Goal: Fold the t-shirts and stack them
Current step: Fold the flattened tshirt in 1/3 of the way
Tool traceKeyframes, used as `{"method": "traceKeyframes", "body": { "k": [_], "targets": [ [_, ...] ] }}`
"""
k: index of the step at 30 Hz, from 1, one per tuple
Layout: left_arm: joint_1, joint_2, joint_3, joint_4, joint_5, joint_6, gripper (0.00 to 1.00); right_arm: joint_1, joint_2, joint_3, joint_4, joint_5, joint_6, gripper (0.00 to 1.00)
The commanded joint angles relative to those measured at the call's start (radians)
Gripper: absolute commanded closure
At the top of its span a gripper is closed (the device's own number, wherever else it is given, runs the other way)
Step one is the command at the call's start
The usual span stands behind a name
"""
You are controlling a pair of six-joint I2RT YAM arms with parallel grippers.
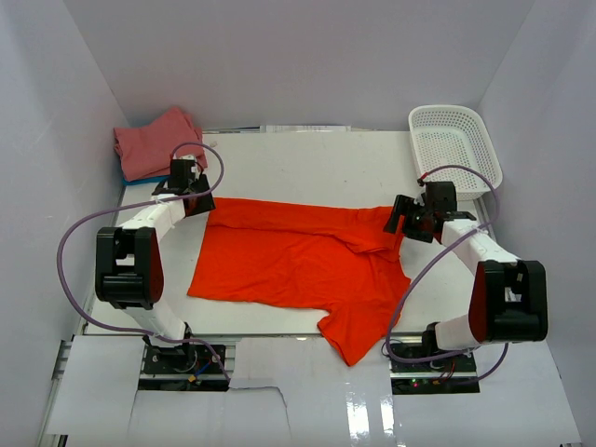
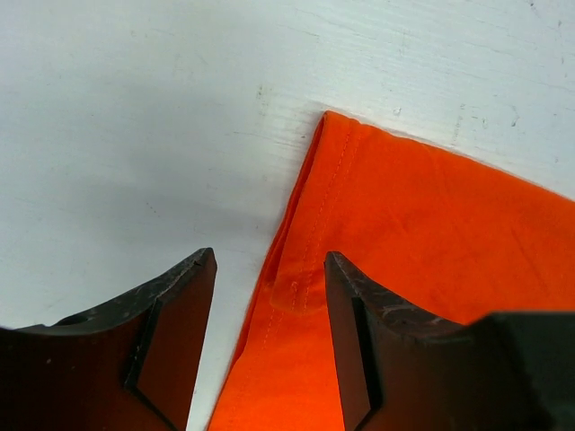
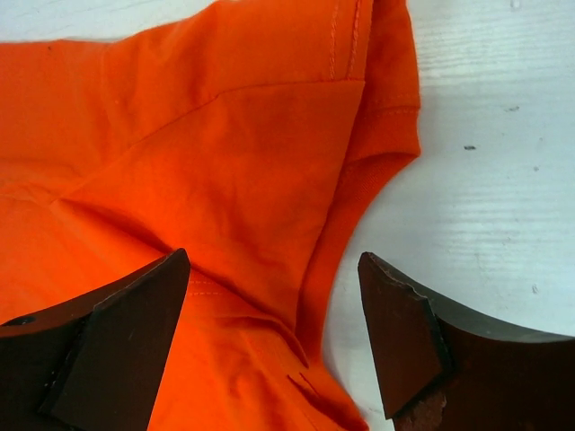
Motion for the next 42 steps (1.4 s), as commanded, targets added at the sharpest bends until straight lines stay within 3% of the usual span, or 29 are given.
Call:
{"method": "traceKeyframes", "body": {
  "k": [1,8,17,23,29,33,35,36,39,42],
  "targets": [
    [0.02,-0.024,0.024,0.03,0.071,-0.017,0.37,-0.016,0.038,0.059,0.066,-0.069,0.022,0.18],
    [0.1,0.127,0.122,0.036,0.289,-0.075,0.4,-0.082,0.12,0.091,0.114,-0.135,0.047,0.18],
    [0.108,0.202,0.164,0.121,0.384,-0.1,0.4,-0.096,0.201,0.155,0.129,-0.103,0.041,0.18],
    [0.106,0.248,0.187,0.162,0.44,-0.112,0.41,-0.095,0.265,0.183,0.157,-0.115,0.045,0.23],
    [0.106,0.292,0.213,0.164,0.469,-0.115,0.42,-0.087,0.317,0.202,0.172,-0.11,0.044,0.32],
    [0.105,0.308,0.218,0.165,0.477,-0.115,0.43,-0.078,0.334,0.208,0.18,-0.096,0.042,0.5],
    [0.105,0.309,0.216,0.167,0.475,-0.111,0.43,-0.072,0.345,0.214,0.183,-0.087,0.039,0.54],
    [0.105,0.309,0.215,0.168,0.477,-0.109,0.43,-0.07,0.348,0.217,0.183,-0.086,0.036,0.63],
    [0.103,0.314,0.208,0.176,0.481,-0.106,0.44,-0.064,0.374,0.232,0.177,-0.086,0.03,0.76],
    [0.102,0.323,0.208,0.178,0.49,-0.106,0.44,-0.059,0.383,0.24,0.175,-0.078,0.024,0.78]
  ]
}}
